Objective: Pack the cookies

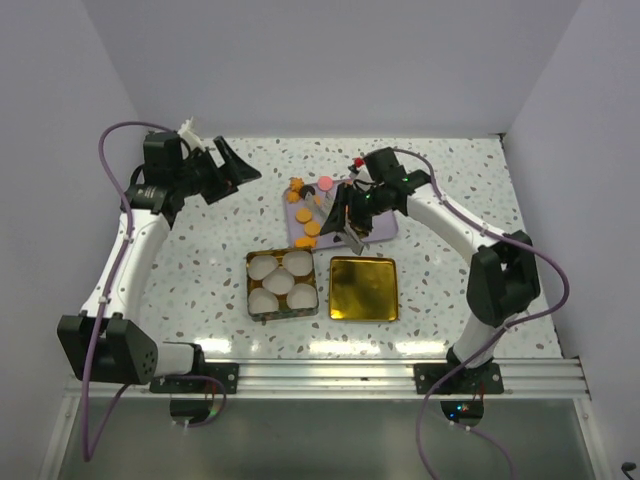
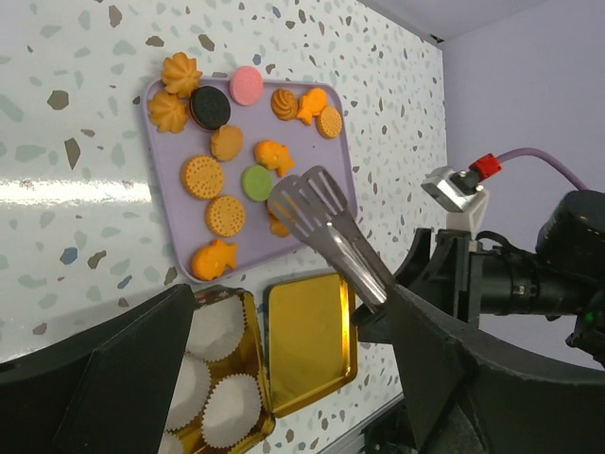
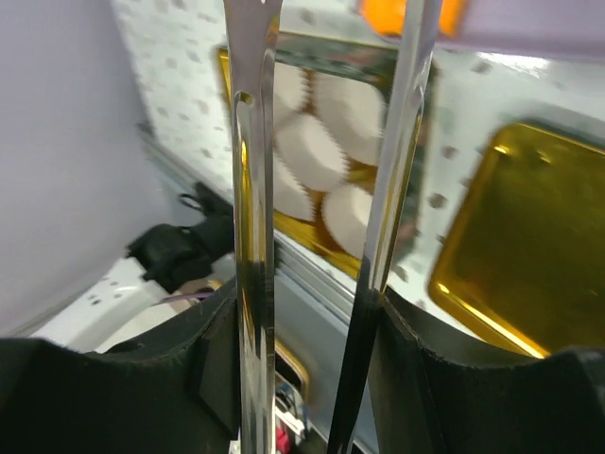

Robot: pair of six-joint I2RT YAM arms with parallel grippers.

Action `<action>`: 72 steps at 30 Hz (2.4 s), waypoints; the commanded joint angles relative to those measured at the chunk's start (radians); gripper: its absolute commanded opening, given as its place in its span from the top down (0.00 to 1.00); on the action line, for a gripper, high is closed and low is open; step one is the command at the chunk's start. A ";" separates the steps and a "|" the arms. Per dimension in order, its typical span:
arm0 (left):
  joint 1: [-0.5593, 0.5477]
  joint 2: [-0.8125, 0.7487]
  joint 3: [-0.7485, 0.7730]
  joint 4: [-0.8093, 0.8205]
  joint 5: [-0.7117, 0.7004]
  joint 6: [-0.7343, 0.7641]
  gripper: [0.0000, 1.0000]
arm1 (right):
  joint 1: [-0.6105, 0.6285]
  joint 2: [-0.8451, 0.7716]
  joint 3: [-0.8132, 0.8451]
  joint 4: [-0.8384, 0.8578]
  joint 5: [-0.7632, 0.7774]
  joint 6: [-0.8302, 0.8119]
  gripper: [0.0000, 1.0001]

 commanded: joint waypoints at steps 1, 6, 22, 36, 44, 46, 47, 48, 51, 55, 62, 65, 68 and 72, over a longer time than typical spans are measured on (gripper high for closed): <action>0.005 -0.056 -0.046 0.012 -0.009 0.031 0.12 | -0.001 0.052 0.080 -0.262 0.088 -0.179 0.50; 0.005 -0.077 -0.093 0.009 -0.011 0.039 0.12 | -0.001 0.084 0.110 -0.353 0.148 -0.250 0.50; 0.005 -0.091 -0.123 0.013 -0.009 0.042 0.13 | -0.016 0.072 0.084 -0.343 0.217 -0.239 0.52; 0.005 -0.094 -0.114 0.001 -0.006 0.051 0.14 | -0.039 0.111 0.055 -0.293 0.182 -0.189 0.53; 0.005 -0.094 -0.120 0.003 -0.006 0.053 0.14 | -0.042 0.129 0.021 -0.281 0.162 -0.181 0.53; 0.005 -0.093 -0.122 0.004 -0.006 0.053 0.14 | -0.042 0.132 0.019 -0.281 0.162 -0.181 0.53; 0.005 -0.091 -0.122 0.004 -0.005 0.053 0.14 | -0.042 0.137 0.021 -0.283 0.162 -0.184 0.54; 0.005 -0.091 -0.123 0.006 -0.005 0.053 0.14 | -0.042 0.138 0.022 -0.283 0.162 -0.184 0.54; 0.005 -0.091 -0.128 0.007 -0.001 0.053 0.14 | -0.042 0.144 0.027 -0.286 0.168 -0.186 0.54; 0.005 -0.091 -0.131 0.010 -0.001 0.054 0.14 | -0.044 0.155 0.033 -0.289 0.169 -0.189 0.55; 0.005 -0.082 -0.128 0.018 0.005 0.053 0.14 | -0.043 0.170 0.053 -0.290 0.171 -0.193 0.69; 0.005 -0.081 -0.123 0.015 0.006 0.054 0.15 | -0.042 0.166 0.053 -0.298 0.176 -0.196 0.71; 0.005 -0.084 -0.120 0.009 0.000 0.056 0.15 | -0.044 0.157 0.056 -0.309 0.179 -0.203 0.73; 0.005 -0.088 -0.125 0.009 -0.001 0.056 0.15 | -0.042 0.143 0.082 -0.330 0.189 -0.213 0.76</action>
